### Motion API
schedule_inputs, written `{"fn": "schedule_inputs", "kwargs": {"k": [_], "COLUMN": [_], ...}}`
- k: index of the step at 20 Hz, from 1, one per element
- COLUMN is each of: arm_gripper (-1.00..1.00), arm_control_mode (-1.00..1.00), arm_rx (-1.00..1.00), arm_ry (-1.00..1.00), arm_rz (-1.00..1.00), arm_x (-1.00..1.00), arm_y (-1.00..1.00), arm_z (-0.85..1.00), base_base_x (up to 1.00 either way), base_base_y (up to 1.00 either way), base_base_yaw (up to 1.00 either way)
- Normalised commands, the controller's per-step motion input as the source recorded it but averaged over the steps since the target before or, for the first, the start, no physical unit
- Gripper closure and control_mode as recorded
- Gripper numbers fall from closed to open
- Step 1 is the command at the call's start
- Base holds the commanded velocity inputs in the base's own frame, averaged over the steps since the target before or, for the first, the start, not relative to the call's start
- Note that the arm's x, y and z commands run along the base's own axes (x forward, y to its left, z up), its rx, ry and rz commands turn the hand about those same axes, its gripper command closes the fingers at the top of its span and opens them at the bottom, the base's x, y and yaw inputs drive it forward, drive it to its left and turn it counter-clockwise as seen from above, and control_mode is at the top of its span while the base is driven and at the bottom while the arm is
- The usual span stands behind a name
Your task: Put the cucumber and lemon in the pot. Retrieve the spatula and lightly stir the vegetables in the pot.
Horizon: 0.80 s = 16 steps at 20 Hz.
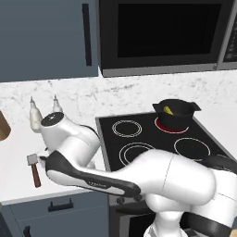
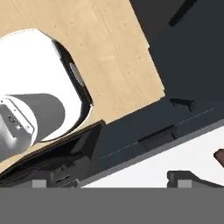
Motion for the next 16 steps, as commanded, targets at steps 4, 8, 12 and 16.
{"fn": "schedule_inputs", "kwargs": {"k": [4, 8, 12, 16], "arm_gripper": [-1.0, -1.0, -1.0, -1.0], "arm_control_mode": [-1.0, -1.0, -1.0, -1.0], "arm_rx": [-0.07, -0.05, -0.01, 0.0], "arm_ry": [-0.29, -0.42, -0.32, -0.04], "arm_rz": [0.67, 0.49, 0.29, 0.12], "arm_x": [0.0, 0.03, 0.25, 0.61], "arm_y": [0.39, 0.31, 0.26, 0.17], "arm_z": [-0.3, -0.17, -0.18, -0.07], "base_base_x": [0.0, 0.0, 0.0, 0.0], "base_base_y": [0.0, 0.0, 0.0, 0.0], "base_base_yaw": [0.0, 0.0, 0.0, 0.0]}}
